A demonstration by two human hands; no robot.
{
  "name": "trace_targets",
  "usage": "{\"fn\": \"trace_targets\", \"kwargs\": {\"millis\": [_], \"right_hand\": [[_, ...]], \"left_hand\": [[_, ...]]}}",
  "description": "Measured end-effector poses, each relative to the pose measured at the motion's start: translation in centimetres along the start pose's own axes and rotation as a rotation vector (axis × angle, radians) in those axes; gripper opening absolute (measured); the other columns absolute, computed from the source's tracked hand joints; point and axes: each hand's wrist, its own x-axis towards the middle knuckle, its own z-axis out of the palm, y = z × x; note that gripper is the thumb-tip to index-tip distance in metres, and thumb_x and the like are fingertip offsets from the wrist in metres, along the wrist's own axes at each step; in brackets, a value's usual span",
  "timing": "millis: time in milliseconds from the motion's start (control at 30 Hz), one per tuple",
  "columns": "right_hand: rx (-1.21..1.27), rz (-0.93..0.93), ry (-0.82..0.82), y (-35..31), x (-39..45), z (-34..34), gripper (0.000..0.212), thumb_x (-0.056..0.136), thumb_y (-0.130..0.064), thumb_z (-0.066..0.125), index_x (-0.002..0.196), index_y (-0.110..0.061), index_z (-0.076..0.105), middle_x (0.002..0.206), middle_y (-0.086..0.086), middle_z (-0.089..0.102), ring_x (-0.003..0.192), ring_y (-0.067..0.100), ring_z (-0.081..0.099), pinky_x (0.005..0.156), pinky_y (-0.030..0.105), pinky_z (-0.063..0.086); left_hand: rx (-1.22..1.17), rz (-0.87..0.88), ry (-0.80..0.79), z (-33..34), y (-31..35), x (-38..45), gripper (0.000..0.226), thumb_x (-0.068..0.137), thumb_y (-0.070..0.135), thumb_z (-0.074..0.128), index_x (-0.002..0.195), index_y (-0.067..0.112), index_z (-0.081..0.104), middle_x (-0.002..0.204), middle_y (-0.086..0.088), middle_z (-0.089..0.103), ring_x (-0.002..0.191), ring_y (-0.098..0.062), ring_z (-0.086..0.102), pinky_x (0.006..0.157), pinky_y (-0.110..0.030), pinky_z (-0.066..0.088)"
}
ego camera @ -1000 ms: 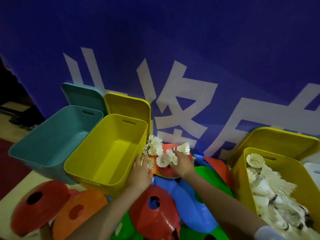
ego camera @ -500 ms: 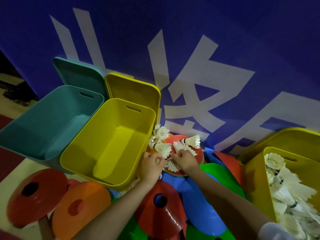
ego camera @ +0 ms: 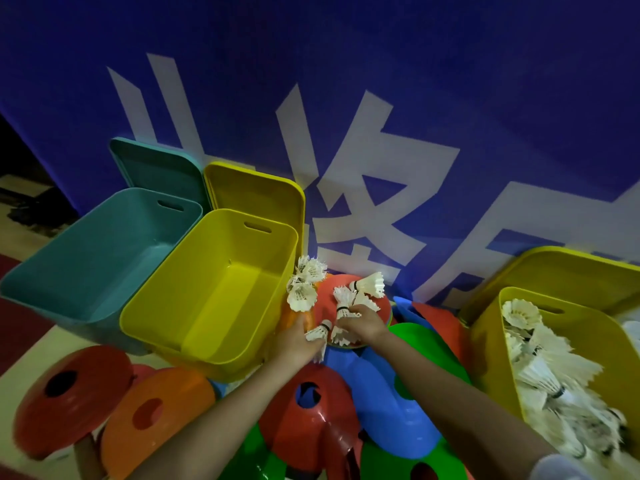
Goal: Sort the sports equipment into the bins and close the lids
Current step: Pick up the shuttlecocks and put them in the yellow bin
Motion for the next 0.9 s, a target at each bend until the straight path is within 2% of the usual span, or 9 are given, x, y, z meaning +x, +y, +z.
{"fn": "trace_targets", "kwargs": {"millis": [100, 200, 267, 333, 467, 600, 767, 867, 900], "right_hand": [[0.179, -0.069, 0.046, 0.7, -2.4, -1.6, 0.024, 0.088, -0.014, 0.062, 0.111, -0.008, 0.062, 0.096, 0.008, 0.064, 0.071, 0.013, 0.059, 0.058, 0.018, 0.049], [0.269, -0.152, 0.128, 1.4, -5.3, -4.9, 0.012, 0.090, -0.017, 0.059, 0.099, -0.015, 0.064, 0.083, 0.003, 0.062, 0.070, 0.015, 0.058, 0.063, 0.024, 0.048], [0.327, -0.214, 0.195, 2.1, -6.8, -7.7, 0.013, 0.091, -0.018, 0.058, 0.102, -0.014, 0.065, 0.089, 0.008, 0.064, 0.075, 0.018, 0.060, 0.065, 0.026, 0.049], [0.363, -0.267, 0.307, 3.2, -8.6, -10.9, 0.010, 0.092, -0.022, 0.059, 0.099, -0.018, 0.064, 0.096, 0.008, 0.066, 0.082, 0.020, 0.062, 0.071, 0.030, 0.051], [0.415, -0.313, 0.576, 7.6, -12.4, -16.8, 0.017, 0.086, -0.032, 0.064, 0.099, -0.021, 0.062, 0.094, 0.008, 0.065, 0.082, 0.020, 0.061, 0.073, 0.036, 0.051], [0.396, -0.205, 0.773, 13.8, -16.5, -21.3, 0.043, 0.072, -0.047, 0.053, 0.106, -0.020, 0.056, 0.095, 0.010, 0.063, 0.083, 0.026, 0.061, 0.066, 0.037, 0.049], [0.264, -0.165, 0.819, 20.1, -20.1, -25.8, 0.047, 0.077, -0.050, 0.053, 0.115, -0.023, 0.054, 0.098, 0.007, 0.063, 0.083, 0.020, 0.061, 0.071, 0.040, 0.053], [0.212, -0.156, 0.810, 22.4, -21.2, -27.2, 0.029, 0.091, -0.027, 0.057, 0.118, -0.017, 0.053, 0.096, 0.005, 0.060, 0.073, 0.010, 0.057, 0.058, 0.024, 0.046], [0.201, -0.153, 0.817, 23.1, -21.2, -27.7, 0.032, 0.089, -0.030, 0.058, 0.118, -0.017, 0.053, 0.098, 0.005, 0.060, 0.075, 0.012, 0.058, 0.059, 0.024, 0.045]], "left_hand": [[-0.031, 0.072, 0.045, -0.3, 0.8, -1.4, 0.063, 0.086, 0.033, 0.063, 0.142, 0.023, 0.036, 0.136, -0.005, 0.052, 0.117, -0.024, 0.055, 0.095, -0.038, 0.048], [-0.108, 0.181, 0.115, -0.4, 2.4, -3.0, 0.058, 0.087, 0.028, 0.064, 0.140, 0.020, 0.042, 0.138, -0.004, 0.048, 0.113, -0.014, 0.052, 0.096, -0.031, 0.044], [-0.148, 0.253, 0.166, -0.4, 4.1, -4.1, 0.053, 0.087, 0.027, 0.064, 0.137, 0.019, 0.046, 0.133, -0.002, 0.047, 0.103, -0.007, 0.049, 0.091, -0.025, 0.040], [-0.203, 0.319, 0.189, 0.2, 6.2, -5.2, 0.049, 0.086, 0.026, 0.065, 0.132, 0.020, 0.050, 0.128, -0.001, 0.050, 0.109, -0.010, 0.051, 0.093, -0.027, 0.043], [-0.327, 0.444, 0.074, 3.0, 11.4, -7.6, 0.038, 0.085, 0.021, 0.067, 0.121, 0.026, 0.055, 0.119, 0.000, 0.055, 0.106, -0.015, 0.058, 0.093, -0.036, 0.050], [-0.318, 0.569, -0.048, 7.2, 16.2, -9.9, 0.033, 0.085, 0.017, 0.067, 0.114, 0.029, 0.056, 0.110, 0.002, 0.059, 0.097, -0.010, 0.061, 0.086, -0.025, 0.050], [-0.145, 0.735, -0.143, 12.6, 21.4, -11.5, 0.036, 0.086, 0.023, 0.067, 0.120, 0.024, 0.058, 0.111, 0.003, 0.051, 0.102, -0.009, 0.054, 0.086, -0.013, 0.040], [0.006, 0.843, -0.255, 16.0, 23.4, -12.3, 0.039, 0.088, 0.027, 0.064, 0.126, 0.025, 0.055, 0.117, 0.007, 0.046, 0.109, -0.005, 0.047, 0.090, -0.011, 0.034], [0.043, 0.870, -0.277, 17.0, 23.9, -12.4, 0.040, 0.088, 0.027, 0.064, 0.126, 0.024, 0.054, 0.120, 0.006, 0.046, 0.111, -0.005, 0.046, 0.092, -0.012, 0.034]]}}
